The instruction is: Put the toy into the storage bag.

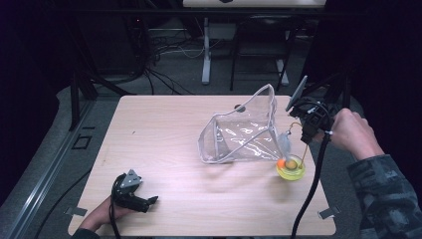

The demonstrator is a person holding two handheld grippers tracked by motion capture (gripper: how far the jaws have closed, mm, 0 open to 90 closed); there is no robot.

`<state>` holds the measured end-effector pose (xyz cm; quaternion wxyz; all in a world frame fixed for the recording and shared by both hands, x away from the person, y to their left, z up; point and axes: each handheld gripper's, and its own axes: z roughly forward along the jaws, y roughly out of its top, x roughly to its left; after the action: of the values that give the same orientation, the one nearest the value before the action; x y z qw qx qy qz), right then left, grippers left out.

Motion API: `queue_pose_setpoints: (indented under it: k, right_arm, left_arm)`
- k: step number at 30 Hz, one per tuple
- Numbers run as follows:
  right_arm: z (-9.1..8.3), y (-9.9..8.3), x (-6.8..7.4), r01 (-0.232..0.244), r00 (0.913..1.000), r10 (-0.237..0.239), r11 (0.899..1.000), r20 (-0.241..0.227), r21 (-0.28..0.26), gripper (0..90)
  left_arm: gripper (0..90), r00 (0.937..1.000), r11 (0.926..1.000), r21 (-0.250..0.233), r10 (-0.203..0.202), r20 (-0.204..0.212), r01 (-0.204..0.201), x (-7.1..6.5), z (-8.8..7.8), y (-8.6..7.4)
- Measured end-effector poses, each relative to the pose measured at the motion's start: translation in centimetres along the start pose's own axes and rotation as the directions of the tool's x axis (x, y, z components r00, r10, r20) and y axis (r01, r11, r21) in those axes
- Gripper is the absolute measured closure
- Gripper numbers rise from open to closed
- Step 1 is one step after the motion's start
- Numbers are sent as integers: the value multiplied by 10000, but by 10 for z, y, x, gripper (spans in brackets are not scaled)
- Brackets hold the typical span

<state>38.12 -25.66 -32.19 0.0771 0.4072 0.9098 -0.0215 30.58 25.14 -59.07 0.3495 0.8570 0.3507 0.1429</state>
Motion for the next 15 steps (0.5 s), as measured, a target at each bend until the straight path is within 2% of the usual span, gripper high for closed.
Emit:
queue_pose_setpoints:
  k: [7, 9, 10, 15]
  right_arm:
    - [-5, -4, -15, -424, 9991, 424, 9991, -9, 79, 872]
    - [-6, -5, -20, -692, 9976, 692, 9976, 31, 26, 872]
    - [-7, -5, -22, -659, 9978, 658, 9977, 98, 135, 872]
    - [-12, -5, -30, -855, 9962, 855, 9963, 183, -30, 872]
  left_arm:
    - [1, 10000, 10000, 1, 4, 0, -4, 0, 0, 0]
    - [1, 10000, 10000, 1, 2, -2, -2, 0, 0, 0]
    - [1, 10000, 10000, 2, 1, -2, -1, 0, 0, 0]
    - [1, 10000, 10000, 2, 6, -2, -6, 0, 0, 0]
